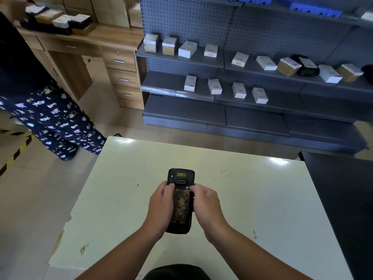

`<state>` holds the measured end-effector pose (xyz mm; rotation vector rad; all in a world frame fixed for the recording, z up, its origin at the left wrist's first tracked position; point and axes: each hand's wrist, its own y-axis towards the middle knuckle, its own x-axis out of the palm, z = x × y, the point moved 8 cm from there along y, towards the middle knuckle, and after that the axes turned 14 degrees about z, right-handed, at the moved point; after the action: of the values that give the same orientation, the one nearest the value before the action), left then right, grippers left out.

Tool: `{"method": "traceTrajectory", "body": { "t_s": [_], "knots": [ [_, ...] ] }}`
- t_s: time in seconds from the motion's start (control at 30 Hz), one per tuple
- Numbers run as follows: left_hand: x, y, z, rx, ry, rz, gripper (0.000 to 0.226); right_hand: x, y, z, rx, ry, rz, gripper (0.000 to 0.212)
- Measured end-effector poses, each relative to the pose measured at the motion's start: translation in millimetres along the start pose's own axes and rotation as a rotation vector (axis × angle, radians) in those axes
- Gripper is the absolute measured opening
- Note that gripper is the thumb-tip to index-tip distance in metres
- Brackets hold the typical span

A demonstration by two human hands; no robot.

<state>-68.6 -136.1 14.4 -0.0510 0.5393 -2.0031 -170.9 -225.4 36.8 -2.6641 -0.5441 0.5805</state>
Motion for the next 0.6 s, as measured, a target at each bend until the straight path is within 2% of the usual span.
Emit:
{"method": "traceTrajectory", "body": {
  "t_s": [0.17,0.27,0.3,0.33,0.37,0.43,0.5,0.6],
  "knots": [
    [7,1,-7,-0.072,0.010,-0.012,0.032,-6,2,2,-0.059,-0.095,0.024,0.043],
    [9,0,-18,-0.152,-0.017,0.005,0.039,-6,4,8,-0.023,-0.102,0.016,0.024],
    [9,-1,-21,-0.184,-0.033,0.008,0.038,-6,5,11,-0.003,-0.124,0.011,0.028],
    [10,-2,-23,-0.209,-0.049,0.000,0.037,-6,5,12,-0.010,-0.151,0.000,0.047],
    [13,-2,-27,-0.234,-0.067,-0.032,0.040,-6,5,10,-0.048,-0.186,-0.013,0.066],
    [19,-6,-31,-0.282,-0.128,-0.116,0.051,-1,4,1,-0.207,-0.339,-0.042,0.084],
    [21,-10,-31,-0.307,-0.184,-0.163,0.061,8,4,-3,-0.318,-0.536,-0.064,0.090],
    [21,-16,-32,-0.315,-0.215,-0.249,0.065,18,9,-5,-0.372,-0.723,-0.045,0.081]
  ]
}}
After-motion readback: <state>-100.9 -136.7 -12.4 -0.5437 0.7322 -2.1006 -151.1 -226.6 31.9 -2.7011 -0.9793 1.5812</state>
